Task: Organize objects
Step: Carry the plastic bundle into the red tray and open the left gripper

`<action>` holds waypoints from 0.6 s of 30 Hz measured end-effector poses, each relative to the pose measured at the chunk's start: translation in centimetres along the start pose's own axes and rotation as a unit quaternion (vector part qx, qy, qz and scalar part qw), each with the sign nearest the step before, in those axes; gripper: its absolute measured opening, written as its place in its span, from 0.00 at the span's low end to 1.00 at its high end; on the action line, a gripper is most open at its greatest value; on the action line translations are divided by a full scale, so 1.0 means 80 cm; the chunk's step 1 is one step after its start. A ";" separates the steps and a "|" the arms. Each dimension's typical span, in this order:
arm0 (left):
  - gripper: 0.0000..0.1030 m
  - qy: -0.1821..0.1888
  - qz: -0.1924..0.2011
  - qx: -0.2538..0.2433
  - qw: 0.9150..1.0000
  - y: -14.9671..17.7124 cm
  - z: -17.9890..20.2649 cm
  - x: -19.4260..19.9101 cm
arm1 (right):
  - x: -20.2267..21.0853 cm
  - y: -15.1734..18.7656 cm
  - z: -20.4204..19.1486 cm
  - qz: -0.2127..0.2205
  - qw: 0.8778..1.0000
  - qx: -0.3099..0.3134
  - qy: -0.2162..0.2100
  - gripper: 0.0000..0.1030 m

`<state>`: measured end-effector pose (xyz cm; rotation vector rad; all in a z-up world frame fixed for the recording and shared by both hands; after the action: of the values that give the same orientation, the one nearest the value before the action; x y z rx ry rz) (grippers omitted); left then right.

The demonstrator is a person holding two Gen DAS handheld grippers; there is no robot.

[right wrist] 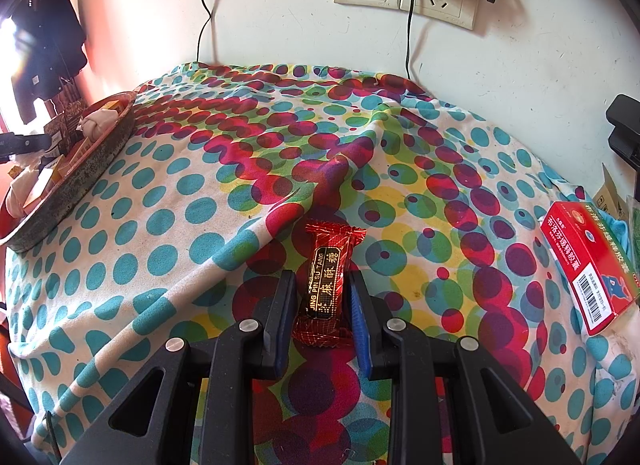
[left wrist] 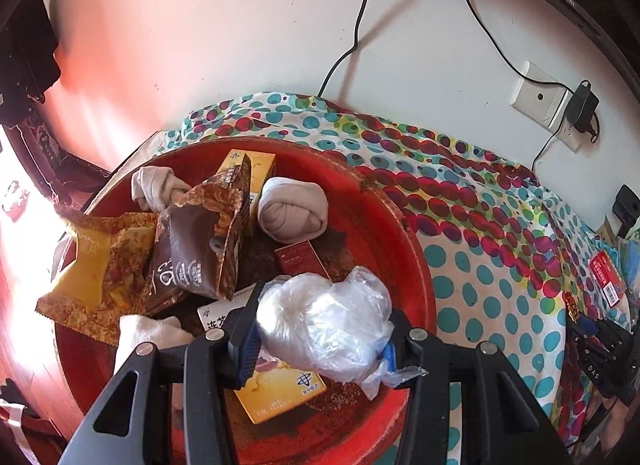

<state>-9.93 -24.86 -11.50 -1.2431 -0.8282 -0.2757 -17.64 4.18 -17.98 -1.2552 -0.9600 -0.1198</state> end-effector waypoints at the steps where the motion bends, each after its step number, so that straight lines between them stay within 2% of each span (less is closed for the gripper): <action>1: 0.47 -0.005 0.001 -0.004 1.000 -0.003 0.000 -0.003 | 0.000 0.000 0.000 0.000 1.000 0.000 0.000 0.25; 8: 0.47 -0.011 -0.009 -0.014 1.000 -0.010 0.002 -0.026 | 0.000 0.000 0.000 0.000 1.000 0.000 0.001 0.25; 12: 0.47 -0.013 -0.017 -0.028 0.999 -0.007 0.006 -0.036 | 0.000 0.000 0.000 0.000 1.000 -0.001 0.001 0.25; 18: 0.50 -0.019 -0.027 -0.025 0.999 0.001 0.006 -0.045 | 0.000 0.000 0.000 0.000 1.000 -0.001 0.001 0.25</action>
<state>-12.56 -25.31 -13.98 -1.2778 -0.8931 -0.3194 -17.64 4.21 -18.00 -1.2558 -0.9582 -0.1218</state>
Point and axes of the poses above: each gripper's, at about its wrist camera, not at the fingertips, and x roughly against the way its jaws point, z to its right, y to its underside, the point moved 8 cm from there along -x, roughly the way its jaws point, and after that the axes turned 10 degrees about z, right-handed, at the moved point
